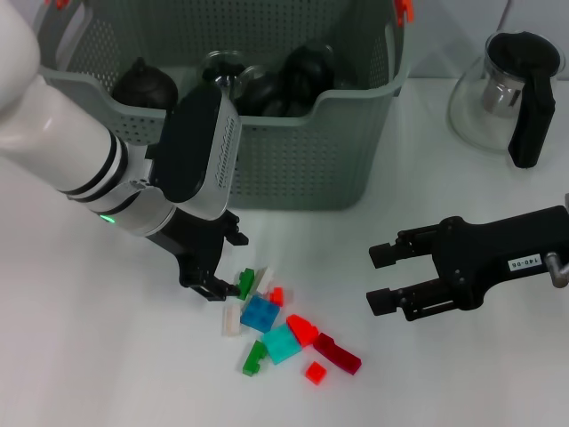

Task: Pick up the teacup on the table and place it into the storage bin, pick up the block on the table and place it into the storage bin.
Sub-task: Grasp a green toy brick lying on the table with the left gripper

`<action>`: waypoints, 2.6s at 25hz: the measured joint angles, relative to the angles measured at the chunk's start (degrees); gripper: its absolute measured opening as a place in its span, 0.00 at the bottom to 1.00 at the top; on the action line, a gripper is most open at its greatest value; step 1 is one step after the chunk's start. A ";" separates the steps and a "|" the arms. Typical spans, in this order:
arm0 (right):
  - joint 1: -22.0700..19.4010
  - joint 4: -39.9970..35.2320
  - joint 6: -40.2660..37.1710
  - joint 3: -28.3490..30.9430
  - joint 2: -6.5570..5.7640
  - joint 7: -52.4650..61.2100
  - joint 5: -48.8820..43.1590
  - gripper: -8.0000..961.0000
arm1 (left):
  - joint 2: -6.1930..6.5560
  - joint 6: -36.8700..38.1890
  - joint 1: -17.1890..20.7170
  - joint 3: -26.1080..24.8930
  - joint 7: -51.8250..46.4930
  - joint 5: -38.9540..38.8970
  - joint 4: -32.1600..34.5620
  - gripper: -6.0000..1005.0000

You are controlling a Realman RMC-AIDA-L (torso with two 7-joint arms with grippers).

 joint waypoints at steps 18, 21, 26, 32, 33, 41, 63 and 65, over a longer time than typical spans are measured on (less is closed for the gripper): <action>-0.08 -0.13 -0.07 0.64 0.20 -0.29 0.00 0.83 | 0.01 -0.58 0.64 0.06 0.21 0.00 -0.68 0.68; -0.08 -0.13 0.00 0.73 0.20 -0.72 0.00 0.83 | -0.11 -0.60 0.64 0.11 0.21 0.00 -0.71 0.68; -0.06 -0.11 -0.04 1.29 0.20 -1.03 0.00 0.83 | -0.22 -0.96 0.59 0.63 0.20 0.04 -0.87 0.68; -0.06 -0.07 -0.14 1.45 0.20 -1.18 0.00 0.83 | -0.41 -1.06 0.41 0.88 0.18 0.09 -0.98 0.68; -0.06 -0.07 -0.14 1.45 0.20 -1.25 0.00 0.83 | -0.44 -1.06 0.39 1.00 0.18 0.12 -0.98 0.68; -0.13 0.00 -0.28 1.03 0.20 -1.50 -0.46 0.83 | -0.60 -0.91 0.38 1.90 0.02 0.24 -0.96 0.68; 0.16 0.60 -0.23 1.35 0.28 -1.27 -3.73 0.83 | -0.78 -1.13 -0.99 3.26 -0.28 1.18 -2.44 0.67; 0.16 0.59 -0.23 1.34 0.28 -1.27 -3.71 0.83 | -0.78 -1.54 -1.34 3.25 -0.39 1.37 -3.13 0.67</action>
